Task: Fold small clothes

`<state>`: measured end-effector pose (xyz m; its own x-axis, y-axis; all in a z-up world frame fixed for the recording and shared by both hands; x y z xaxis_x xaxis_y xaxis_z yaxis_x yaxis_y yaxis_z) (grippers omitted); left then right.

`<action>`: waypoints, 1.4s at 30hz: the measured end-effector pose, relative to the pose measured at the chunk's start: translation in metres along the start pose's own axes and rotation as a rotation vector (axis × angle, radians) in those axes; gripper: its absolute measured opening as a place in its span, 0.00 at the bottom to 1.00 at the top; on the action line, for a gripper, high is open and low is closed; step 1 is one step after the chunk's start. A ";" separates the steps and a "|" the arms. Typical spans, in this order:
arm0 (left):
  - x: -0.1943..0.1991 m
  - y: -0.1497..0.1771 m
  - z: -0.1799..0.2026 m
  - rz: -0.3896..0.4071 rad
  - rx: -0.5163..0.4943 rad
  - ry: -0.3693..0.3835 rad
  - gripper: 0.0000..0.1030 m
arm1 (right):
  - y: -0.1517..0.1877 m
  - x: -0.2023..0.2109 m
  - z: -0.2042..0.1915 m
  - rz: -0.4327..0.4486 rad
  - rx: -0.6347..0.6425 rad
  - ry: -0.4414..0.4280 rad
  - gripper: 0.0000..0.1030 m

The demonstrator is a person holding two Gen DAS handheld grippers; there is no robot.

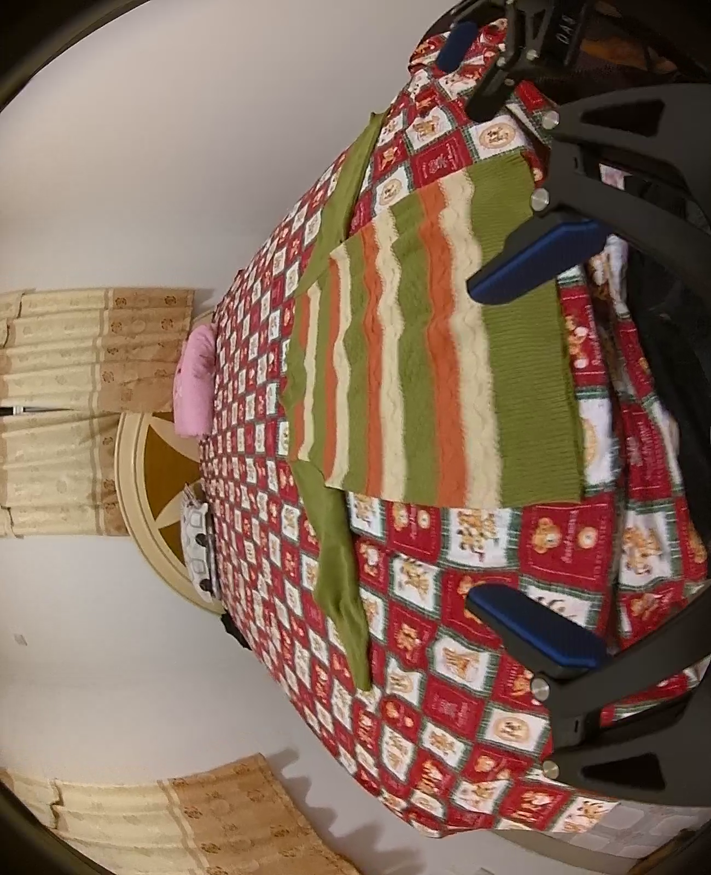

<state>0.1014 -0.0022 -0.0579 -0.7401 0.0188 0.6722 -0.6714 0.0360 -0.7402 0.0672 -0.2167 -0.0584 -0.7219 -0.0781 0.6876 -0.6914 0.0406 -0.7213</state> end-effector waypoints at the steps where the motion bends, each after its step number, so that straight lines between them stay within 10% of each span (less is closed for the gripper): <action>1: -0.004 -0.004 -0.001 0.001 -0.002 -0.008 1.00 | -0.005 -0.005 0.003 0.009 -0.001 -0.009 0.99; 19: -0.135 -0.087 0.017 -0.089 -0.055 0.001 1.00 | -0.071 -0.124 0.112 -0.052 -0.174 0.055 0.99; 42: -0.306 -0.143 0.013 -0.182 -0.089 -0.136 1.00 | -0.080 -0.248 0.437 -0.254 -0.774 0.361 0.94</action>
<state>0.4230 -0.0256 -0.1577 -0.6099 -0.1308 0.7816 -0.7924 0.1147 -0.5991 0.3141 -0.6355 -0.2075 -0.4184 0.1372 0.8978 -0.5632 0.7364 -0.3750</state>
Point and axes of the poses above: each gripper's, at about its wrist camera, not at the fingertips, and x roughly against the way its jaws point, z to its right, y to its underside, the point moved 8 cm from there along -x, roughly the way its jaws point, and after that the axes turned 6 degrees about -z, right-handed, at the moved point
